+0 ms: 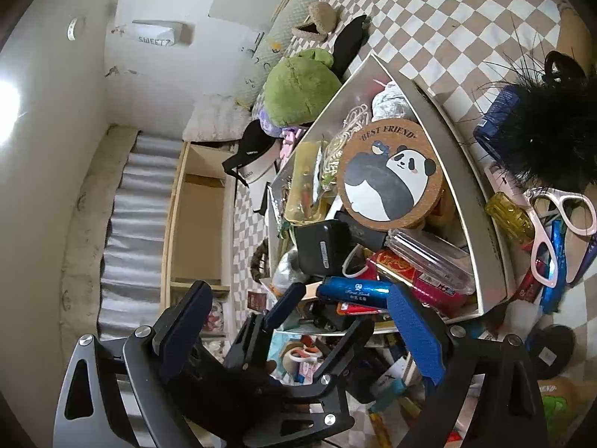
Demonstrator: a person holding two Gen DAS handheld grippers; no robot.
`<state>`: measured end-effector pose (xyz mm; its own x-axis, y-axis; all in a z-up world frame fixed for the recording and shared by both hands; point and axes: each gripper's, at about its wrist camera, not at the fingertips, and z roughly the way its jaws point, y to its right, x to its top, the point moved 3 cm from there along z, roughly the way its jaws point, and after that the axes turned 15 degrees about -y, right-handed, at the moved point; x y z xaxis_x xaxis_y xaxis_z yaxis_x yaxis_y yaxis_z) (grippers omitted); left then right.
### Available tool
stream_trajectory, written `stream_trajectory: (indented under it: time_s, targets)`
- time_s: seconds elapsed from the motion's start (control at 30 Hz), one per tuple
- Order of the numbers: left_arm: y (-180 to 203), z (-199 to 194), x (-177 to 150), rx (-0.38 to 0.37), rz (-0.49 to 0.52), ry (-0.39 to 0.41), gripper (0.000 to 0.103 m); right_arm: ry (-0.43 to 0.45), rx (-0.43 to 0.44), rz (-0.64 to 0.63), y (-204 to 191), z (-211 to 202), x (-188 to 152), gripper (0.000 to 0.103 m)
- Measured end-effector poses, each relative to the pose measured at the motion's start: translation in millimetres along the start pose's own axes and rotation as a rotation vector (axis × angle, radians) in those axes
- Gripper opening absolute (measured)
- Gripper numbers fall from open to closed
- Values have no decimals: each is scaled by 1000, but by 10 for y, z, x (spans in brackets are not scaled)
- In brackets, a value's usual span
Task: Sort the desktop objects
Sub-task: 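Open the left tool to release the blue tube into the box, then withdraw both tools from the box and back away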
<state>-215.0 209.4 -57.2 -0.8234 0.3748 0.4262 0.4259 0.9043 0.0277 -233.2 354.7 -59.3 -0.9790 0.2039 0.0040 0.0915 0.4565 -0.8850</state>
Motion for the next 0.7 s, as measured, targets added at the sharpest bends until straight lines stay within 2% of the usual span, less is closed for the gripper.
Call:
stream_trajectory:
  time_s: [0.1,0.17,0.2,0.4,0.5,0.57,0.7]
  targets:
    - [-25,-66,-27,-2,-7,10,97,30,-25,-14,-60,-27,-24,97]
    - [-41,-110,-45,-3,-11,16,103,67,-75,-35,-109,-44,-49,100]
    - [-49,-132,-54,-4,-13,19,103,91,-104,-47,-133,-56,-64,103]
    - [-103,-267,-108,-7,-28,40,103,219,-317,-181,-351,-98,-170,103]
    - [-149,-349,-136,-6,-42,59,103,297,-397,-239,-467,-156,-223,103]
    - [-188,-417,-155,-5,-54,75,103,328,-433,-264,-517,-188,-245,103]
    - [-259,-546,-191,-8,-74,101,103,374,-570,-328,-650,-262,-307,103]
